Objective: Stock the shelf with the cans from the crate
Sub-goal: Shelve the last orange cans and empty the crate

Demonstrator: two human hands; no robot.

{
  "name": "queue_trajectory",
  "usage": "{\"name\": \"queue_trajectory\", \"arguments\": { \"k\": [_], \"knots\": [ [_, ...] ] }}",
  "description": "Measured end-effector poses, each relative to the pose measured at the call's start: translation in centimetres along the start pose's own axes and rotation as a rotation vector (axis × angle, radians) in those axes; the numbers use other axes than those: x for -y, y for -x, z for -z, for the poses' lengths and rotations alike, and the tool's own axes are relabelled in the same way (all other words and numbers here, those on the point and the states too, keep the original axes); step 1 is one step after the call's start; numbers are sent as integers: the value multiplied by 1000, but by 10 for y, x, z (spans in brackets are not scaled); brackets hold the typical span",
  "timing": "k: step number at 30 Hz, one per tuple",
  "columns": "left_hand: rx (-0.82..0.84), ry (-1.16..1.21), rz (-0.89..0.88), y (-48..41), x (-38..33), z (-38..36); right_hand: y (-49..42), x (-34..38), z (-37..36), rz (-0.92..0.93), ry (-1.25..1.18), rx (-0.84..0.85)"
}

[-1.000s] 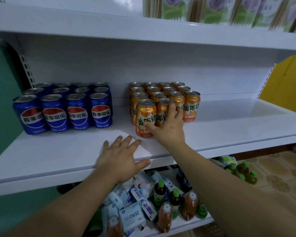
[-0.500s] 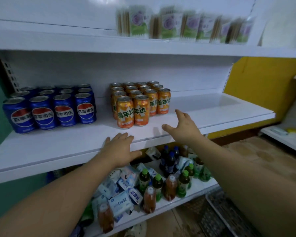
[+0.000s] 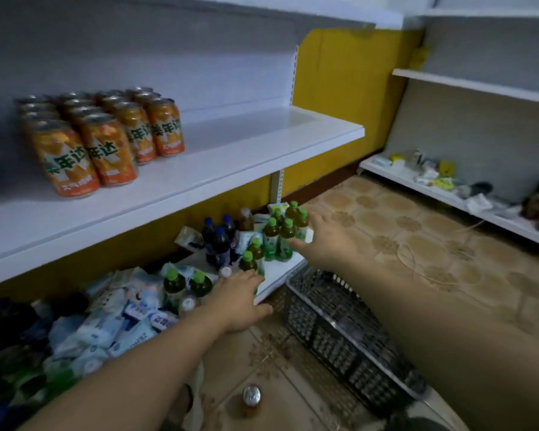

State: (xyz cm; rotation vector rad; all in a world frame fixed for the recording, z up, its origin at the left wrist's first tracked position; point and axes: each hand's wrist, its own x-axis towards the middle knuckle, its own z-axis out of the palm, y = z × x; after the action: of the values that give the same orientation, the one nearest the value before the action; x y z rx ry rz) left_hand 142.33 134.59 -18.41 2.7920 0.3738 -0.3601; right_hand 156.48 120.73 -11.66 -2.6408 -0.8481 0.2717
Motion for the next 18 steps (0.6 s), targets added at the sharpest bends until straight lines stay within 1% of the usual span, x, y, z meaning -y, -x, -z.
{"name": "queue_trajectory", "arguments": {
  "k": [3,5,7,9,13,16,18],
  "knots": [
    [113,35,15,-18,3,-41,-2,-31,-39,-55,31,82],
    [156,58,15,-25,9,-67,-4,-50,-74,-92,50,145],
    [219,99,36,-33,18,-96,-7,-67,-114,-127,61,249],
    [341,142,103,-40,34,-128,-12,-83,-160,-166,73,356],
    [461,203,211,-54,67,-182,-17,-103,-245,-218,87,517],
    [551,167,234,-69,87,-215,-20,-112,-309,-246,60,657],
    [591,200,241,-80,94,-233,-19,-114,-346,-231,36,734]
  ]
}}
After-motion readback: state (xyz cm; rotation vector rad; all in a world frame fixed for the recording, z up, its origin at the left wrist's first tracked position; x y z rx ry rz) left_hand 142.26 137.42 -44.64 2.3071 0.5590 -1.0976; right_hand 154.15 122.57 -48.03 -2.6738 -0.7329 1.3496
